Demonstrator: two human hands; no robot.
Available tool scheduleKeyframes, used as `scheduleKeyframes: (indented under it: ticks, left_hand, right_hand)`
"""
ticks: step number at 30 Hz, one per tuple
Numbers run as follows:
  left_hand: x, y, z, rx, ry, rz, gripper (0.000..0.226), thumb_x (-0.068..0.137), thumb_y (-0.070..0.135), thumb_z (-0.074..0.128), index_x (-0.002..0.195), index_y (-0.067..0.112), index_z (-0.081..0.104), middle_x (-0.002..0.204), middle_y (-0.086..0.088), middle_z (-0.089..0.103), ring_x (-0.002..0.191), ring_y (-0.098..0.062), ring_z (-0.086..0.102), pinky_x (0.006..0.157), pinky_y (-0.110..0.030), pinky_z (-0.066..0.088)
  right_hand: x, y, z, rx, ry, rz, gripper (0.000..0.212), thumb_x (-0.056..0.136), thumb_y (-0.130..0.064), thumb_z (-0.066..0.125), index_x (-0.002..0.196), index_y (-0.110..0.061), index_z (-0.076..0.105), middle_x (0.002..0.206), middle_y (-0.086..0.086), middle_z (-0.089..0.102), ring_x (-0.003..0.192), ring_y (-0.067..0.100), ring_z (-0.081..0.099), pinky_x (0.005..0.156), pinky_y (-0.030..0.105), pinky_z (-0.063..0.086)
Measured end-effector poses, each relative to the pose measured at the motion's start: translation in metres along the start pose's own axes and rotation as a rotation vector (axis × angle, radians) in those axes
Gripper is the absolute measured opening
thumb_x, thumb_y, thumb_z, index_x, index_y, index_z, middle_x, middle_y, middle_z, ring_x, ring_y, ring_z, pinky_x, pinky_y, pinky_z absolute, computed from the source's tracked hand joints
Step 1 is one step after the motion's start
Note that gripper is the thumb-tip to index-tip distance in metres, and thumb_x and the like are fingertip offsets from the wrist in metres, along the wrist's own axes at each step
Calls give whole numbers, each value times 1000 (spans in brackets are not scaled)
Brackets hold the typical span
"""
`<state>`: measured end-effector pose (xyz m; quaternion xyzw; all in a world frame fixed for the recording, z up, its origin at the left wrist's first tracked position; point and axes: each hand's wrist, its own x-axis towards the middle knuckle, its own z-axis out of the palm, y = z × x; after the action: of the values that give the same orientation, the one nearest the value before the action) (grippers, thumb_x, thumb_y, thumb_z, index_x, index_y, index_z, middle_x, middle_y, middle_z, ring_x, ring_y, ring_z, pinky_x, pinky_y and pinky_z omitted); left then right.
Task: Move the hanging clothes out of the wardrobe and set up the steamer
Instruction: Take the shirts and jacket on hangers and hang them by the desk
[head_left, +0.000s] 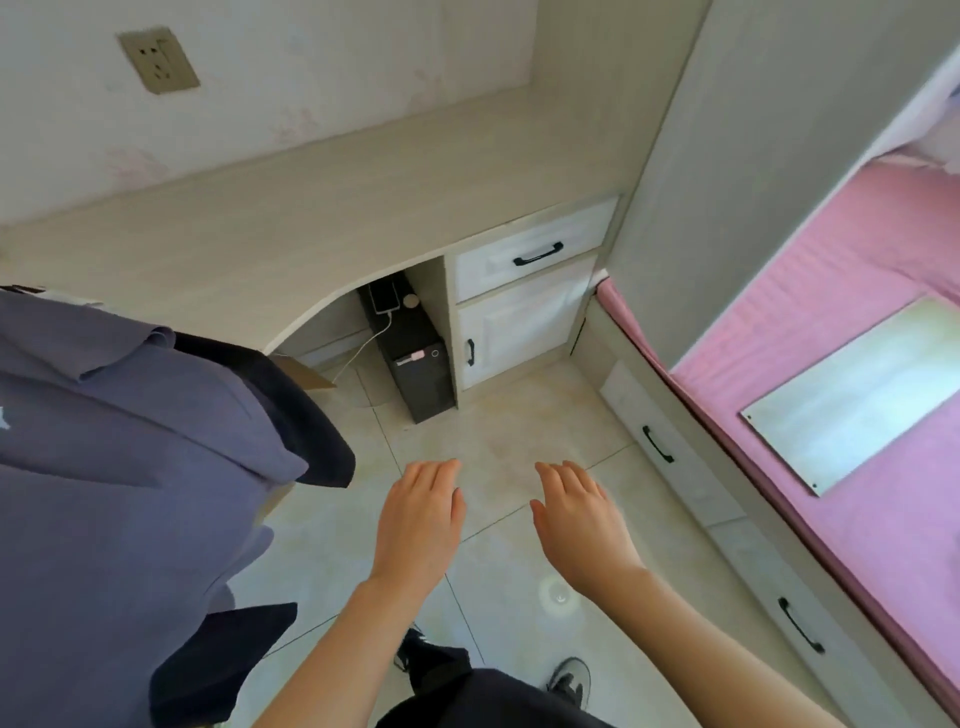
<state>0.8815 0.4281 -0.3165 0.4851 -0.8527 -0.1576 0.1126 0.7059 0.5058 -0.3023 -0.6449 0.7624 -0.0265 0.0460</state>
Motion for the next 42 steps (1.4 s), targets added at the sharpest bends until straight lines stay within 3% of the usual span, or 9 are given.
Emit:
scheduleKeyframes:
  ticks: [9, 15, 21, 26, 31, 37, 42]
  left_hand:
    - [10, 171, 70, -48, -73, 271, 35, 96, 22, 49, 129, 11, 55, 120, 0, 62, 114, -19, 53, 95, -33, 47]
    - [24, 263, 99, -67, -102, 431, 43, 92, 29, 37, 124, 10, 59, 116, -1, 64, 110, -21, 55, 91, -35, 49]
    - [57, 324, 120, -83, -109, 529, 33, 91, 20, 53, 122, 10, 60, 116, -2, 64, 112, -22, 56, 93, -35, 47]
    - [103, 365, 133, -98, -111, 565, 32, 90, 18, 56, 121, 10, 61, 116, -1, 64, 112, -19, 54, 93, -32, 45]
    - [168, 400, 142, -94, -108, 589, 32, 91, 17, 56, 122, 9, 60, 116, -3, 64, 112, -21, 54, 96, -34, 44]
    - [265, 436, 145, -46, -89, 591, 32, 93, 19, 50, 123, 10, 58, 116, -3, 63, 109, -20, 53, 97, -35, 45]
    - [335, 467, 139, -51, -31, 599, 35, 95, 19, 47, 128, 8, 54, 120, -3, 60, 111, -19, 50, 96, -31, 43]
  right_hand:
    - [-102, 153, -9, 45, 25, 291, 48, 87, -29, 65, 128, -6, 56, 124, 8, 63, 123, 31, 54, 101, 39, 45]
    - [-145, 228, -20, 95, 72, 453, 46, 88, -24, 64, 127, -2, 54, 124, 11, 62, 125, 34, 52, 100, 42, 45]
    - [-153, 287, -32, 108, 109, 559, 45, 88, -20, 61, 128, -1, 54, 125, 13, 61, 124, 34, 51, 102, 43, 44]
    - [-133, 336, -42, 109, 139, 605, 39, 83, -15, 64, 118, 1, 58, 111, 14, 65, 110, 37, 58, 90, 42, 50]
    - [-89, 388, -54, 111, 149, 631, 39, 82, -15, 66, 118, -1, 58, 111, 14, 66, 112, 37, 58, 87, 43, 52]
    - [-13, 456, -74, 126, 132, 590, 43, 92, -21, 54, 130, -1, 50, 127, 15, 58, 127, 36, 46, 101, 45, 44]
    - [47, 504, -95, 98, 142, 536, 43, 92, -24, 56, 129, -2, 50, 124, 13, 59, 125, 35, 48, 99, 42, 44]
